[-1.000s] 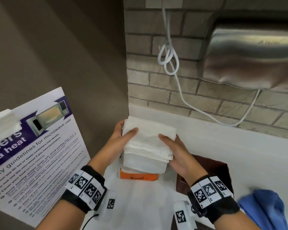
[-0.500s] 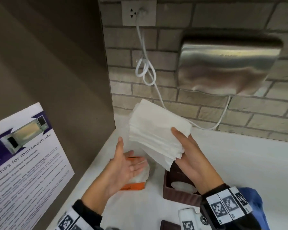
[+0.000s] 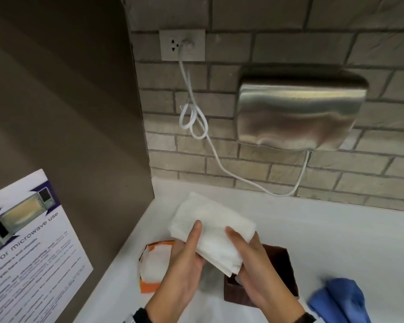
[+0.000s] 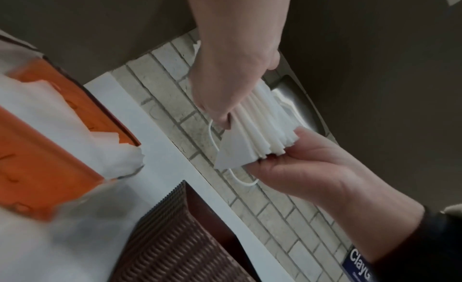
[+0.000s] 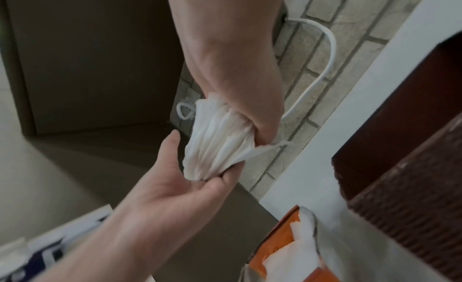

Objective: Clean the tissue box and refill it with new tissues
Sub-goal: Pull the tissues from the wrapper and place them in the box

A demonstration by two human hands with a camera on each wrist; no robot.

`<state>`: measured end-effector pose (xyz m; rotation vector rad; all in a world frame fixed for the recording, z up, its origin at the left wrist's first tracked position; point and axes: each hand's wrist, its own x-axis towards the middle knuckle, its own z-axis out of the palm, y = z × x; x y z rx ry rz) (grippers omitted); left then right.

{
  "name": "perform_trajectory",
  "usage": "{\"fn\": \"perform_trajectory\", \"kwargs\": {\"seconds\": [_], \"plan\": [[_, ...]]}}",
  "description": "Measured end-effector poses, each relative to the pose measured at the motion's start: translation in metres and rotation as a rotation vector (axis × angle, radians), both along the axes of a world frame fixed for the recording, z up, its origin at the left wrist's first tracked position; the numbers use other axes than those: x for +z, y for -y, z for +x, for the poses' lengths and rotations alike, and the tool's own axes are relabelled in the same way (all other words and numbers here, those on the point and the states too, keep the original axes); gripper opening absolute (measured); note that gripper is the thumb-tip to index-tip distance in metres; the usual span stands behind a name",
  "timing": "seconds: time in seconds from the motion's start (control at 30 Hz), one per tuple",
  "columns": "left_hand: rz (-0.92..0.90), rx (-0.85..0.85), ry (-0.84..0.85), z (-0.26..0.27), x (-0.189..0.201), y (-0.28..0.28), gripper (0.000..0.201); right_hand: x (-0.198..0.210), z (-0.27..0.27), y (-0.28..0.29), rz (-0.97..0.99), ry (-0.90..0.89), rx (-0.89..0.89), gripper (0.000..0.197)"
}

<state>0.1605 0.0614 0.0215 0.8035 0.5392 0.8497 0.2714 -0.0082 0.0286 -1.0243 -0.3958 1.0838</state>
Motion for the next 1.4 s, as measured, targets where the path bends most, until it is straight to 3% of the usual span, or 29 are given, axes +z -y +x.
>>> {"fn": "perform_trajectory", "kwargs": {"seconds": [0.13, 0.2, 0.3, 0.37, 0.57, 0.7, 0.8, 0.93, 1.07, 1.13, 1.2, 1.4], "plan": [[-0.101, 0.118, 0.041, 0.013, 0.002, -0.004, 0.034, 0.000, -0.001, -0.001, -0.098, 0.179, -0.032, 0.063], [-0.136, 0.141, 0.087, 0.018, 0.007, -0.009, 0.035, 0.001, 0.004, 0.000, -0.050, 0.073, -0.022, 0.075], [-0.090, 0.149, 0.132, 0.028, 0.013, -0.010, 0.046, 0.013, 0.004, 0.005, 0.153, -0.182, 0.116, 0.061], [-0.033, 0.128, 0.146, 0.034, 0.015, -0.005, 0.050, 0.016, 0.004, 0.008, 0.239, -0.232, 0.139, 0.050], [0.025, 0.152, 0.102, 0.036, 0.020, -0.002, 0.045, 0.018, 0.033, 0.021, 0.095, 0.005, -0.034, 0.041], [0.110, 0.177, -0.104, 0.040, 0.005, -0.002, 0.029, 0.012, 0.055, 0.038, -0.085, 0.173, -0.126, 0.033], [0.150, 0.085, -0.286, 0.050, -0.021, 0.005, 0.021, 0.006, 0.066, 0.043, -0.202, 0.251, -0.122, 0.029], [0.212, -0.020, -0.479, 0.055, -0.041, 0.007, 0.025, -0.007, 0.089, 0.051, -0.384, 0.277, -0.073, 0.031], [0.450, -0.074, -0.789, 0.060, -0.051, 0.009, 0.043, -0.021, 0.103, 0.057, -0.643, 0.557, 0.014, 0.030], [0.589, -0.102, -0.936, 0.065, -0.052, 0.013, 0.044, -0.027, 0.103, 0.055, -0.767, 0.734, 0.077, 0.031], [0.693, -0.241, -1.056, 0.070, -0.049, 0.020, 0.036, -0.032, 0.102, 0.050, -0.860, 0.911, 0.141, 0.038], [0.709, -0.423, -1.226, 0.084, -0.048, 0.022, 0.047, -0.042, 0.095, 0.033, -1.005, 1.179, 0.261, 0.051]]}}
